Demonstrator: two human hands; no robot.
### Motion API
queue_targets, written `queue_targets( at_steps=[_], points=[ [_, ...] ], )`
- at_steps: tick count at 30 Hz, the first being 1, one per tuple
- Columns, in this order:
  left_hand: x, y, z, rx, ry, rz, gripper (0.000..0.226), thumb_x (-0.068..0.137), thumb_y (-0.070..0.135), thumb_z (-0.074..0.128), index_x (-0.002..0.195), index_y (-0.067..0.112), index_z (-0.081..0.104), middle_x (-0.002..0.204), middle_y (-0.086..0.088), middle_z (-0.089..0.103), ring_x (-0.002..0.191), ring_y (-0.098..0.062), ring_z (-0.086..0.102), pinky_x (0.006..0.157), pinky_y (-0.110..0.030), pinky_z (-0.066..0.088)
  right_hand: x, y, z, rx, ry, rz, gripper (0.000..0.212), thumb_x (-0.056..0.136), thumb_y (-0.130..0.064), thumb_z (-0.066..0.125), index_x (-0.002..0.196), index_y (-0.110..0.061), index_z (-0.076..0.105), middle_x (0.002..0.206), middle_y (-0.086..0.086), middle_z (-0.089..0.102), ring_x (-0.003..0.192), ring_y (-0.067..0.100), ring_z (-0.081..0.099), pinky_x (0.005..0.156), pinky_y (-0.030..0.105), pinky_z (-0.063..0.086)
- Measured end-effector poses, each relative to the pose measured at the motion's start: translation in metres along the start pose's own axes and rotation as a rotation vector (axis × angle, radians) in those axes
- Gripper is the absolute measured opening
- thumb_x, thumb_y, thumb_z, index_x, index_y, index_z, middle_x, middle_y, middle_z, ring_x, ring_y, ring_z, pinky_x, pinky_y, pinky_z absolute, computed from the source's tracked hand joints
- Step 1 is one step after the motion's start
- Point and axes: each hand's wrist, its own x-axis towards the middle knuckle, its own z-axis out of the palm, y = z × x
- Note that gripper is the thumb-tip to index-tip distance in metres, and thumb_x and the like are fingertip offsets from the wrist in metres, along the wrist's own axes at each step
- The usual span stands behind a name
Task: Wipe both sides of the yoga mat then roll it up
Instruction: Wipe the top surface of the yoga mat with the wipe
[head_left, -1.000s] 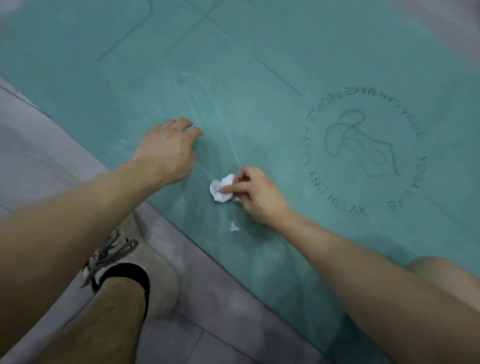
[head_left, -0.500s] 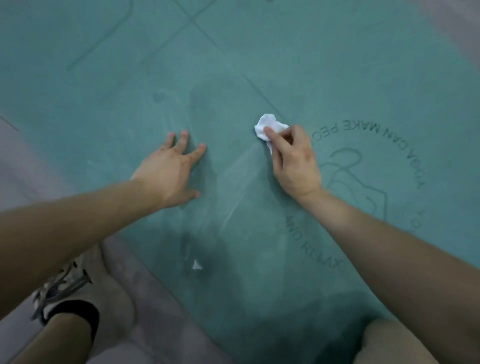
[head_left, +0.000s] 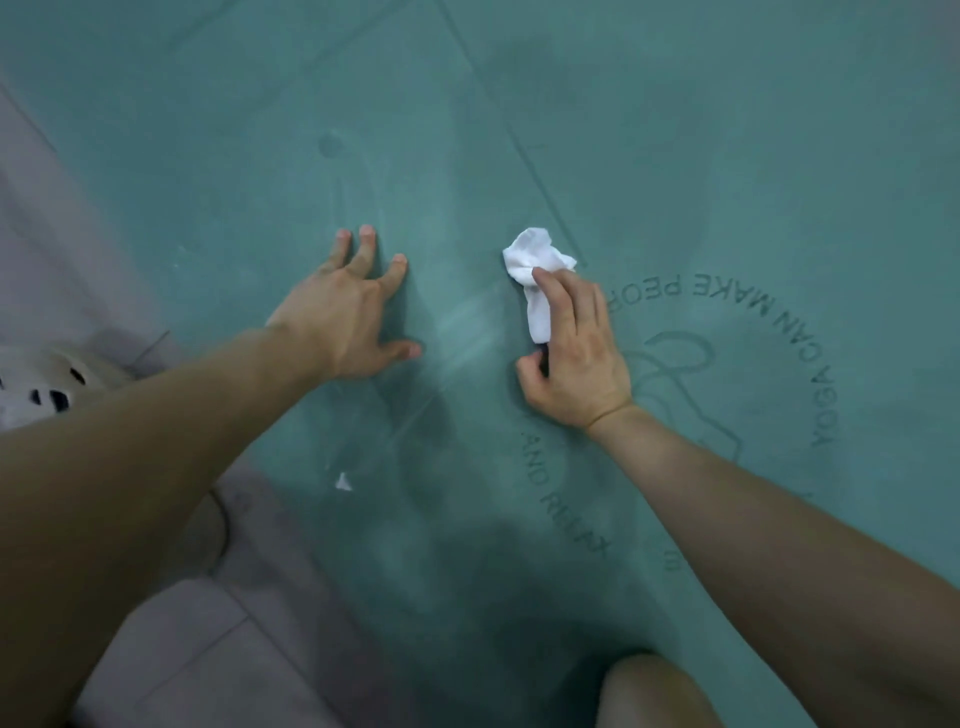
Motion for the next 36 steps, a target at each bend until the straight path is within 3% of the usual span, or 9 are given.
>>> queue_targets(
  at_steps=[4,10,14,19,22,26,29,32,36],
  points=[
    [0.003,0.003,-0.002,-0.036,0.005,-0.036,0.117,0.083,0.083,0.058,0.168,0.018,0.011,0.172,-0.026,-0.003,0.16,-0.046,0.003,0.128,-0.053,0.023,0.003,0.004,0.002,0.033,0.02,-0.017,0.071,0.076,0.002,0.057,0.147,0.001,0.05,0.133,0.021,0.052,0.106,0.039,0.052,0.106,0.042,0.043],
    [0.006,-0.001,0.005,-0.024,0.051,-0.016,0.117,0.082,0.082,0.06,0.168,0.019,0.013,0.173,-0.025,0.0,0.16,-0.045,0.005,0.127,-0.053,0.026,0.002,0.011,0.012,0.006,0.092,-0.064,0.024,0.099,-0.012,0.066,0.12,0.001,0.065,0.13,0.022,0.056,0.107,0.038,0.054,0.101,0.043,0.047],
    [0.007,-0.007,0.012,-0.024,0.093,0.004,0.114,0.082,0.083,0.058,0.168,0.024,0.013,0.174,-0.022,0.001,0.161,-0.042,0.008,0.127,-0.052,0.026,0.0,0.01,0.011,0.052,0.126,-0.056,0.033,0.081,0.0,0.065,0.114,0.004,0.065,0.128,0.021,0.058,0.113,0.038,0.056,0.108,0.039,0.045],
    [0.013,-0.011,0.018,0.018,0.151,0.022,0.113,0.081,0.081,0.061,0.167,0.023,0.018,0.172,-0.025,0.008,0.158,-0.045,0.017,0.122,-0.054,0.034,0.003,0.008,0.013,0.005,0.197,-0.013,0.025,0.087,0.003,0.062,0.112,0.003,0.066,0.124,0.017,0.061,0.112,0.035,0.056,0.108,0.024,0.037],
    [0.016,-0.009,0.022,0.02,0.192,0.014,0.107,0.086,0.078,0.059,0.166,0.02,0.02,0.171,-0.027,0.011,0.156,-0.048,0.02,0.12,-0.053,0.034,0.003,-0.005,0.013,0.061,0.276,0.107,0.014,0.092,0.002,0.057,0.102,-0.005,0.064,0.106,0.008,0.063,0.102,0.027,0.056,0.097,0.02,0.041],
    [0.02,0.0,0.037,-0.094,0.268,-0.036,0.088,0.095,0.066,0.047,0.164,0.018,0.023,0.171,-0.025,0.01,0.157,-0.048,0.013,0.122,-0.061,0.031,-0.005,-0.038,0.0,0.215,0.296,0.387,0.008,0.103,-0.024,0.059,0.098,-0.019,0.063,0.082,-0.004,0.064,0.072,0.015,0.053,0.066,0.03,0.041],
    [0.023,0.001,0.042,-0.163,0.283,-0.04,0.079,0.093,0.053,0.047,0.162,0.02,0.028,0.172,-0.022,0.009,0.158,-0.045,0.011,0.121,-0.066,0.027,-0.032,-0.066,0.002,0.36,0.275,0.488,0.009,0.102,-0.032,0.06,0.095,-0.028,0.06,0.076,-0.004,0.064,0.065,0.012,0.054,0.062,0.029,0.044],
    [0.023,-0.005,0.037,-0.185,0.259,-0.024,0.075,0.086,0.05,0.042,0.155,0.02,0.038,0.169,-0.023,0.018,0.155,-0.046,0.02,0.119,-0.064,0.031,-0.063,-0.091,0.018,0.559,0.267,0.612,0.009,0.1,-0.036,0.061,0.091,-0.037,0.059,0.079,0.014,0.068,0.066,0.018,0.057,0.063,0.032,0.046],
    [0.002,-0.016,0.024,-0.275,0.236,0.077,0.056,0.1,0.041,0.05,0.153,0.023,0.05,0.16,-0.02,0.042,0.144,-0.039,0.044,0.118,-0.044,0.038,-0.09,-0.121,0.028,0.852,0.358,0.718,0.009,0.108,-0.025,0.06,0.1,-0.026,0.064,0.08,0.0,0.07,0.068,0.016,0.062,0.064,0.029,0.049]
  ],
)
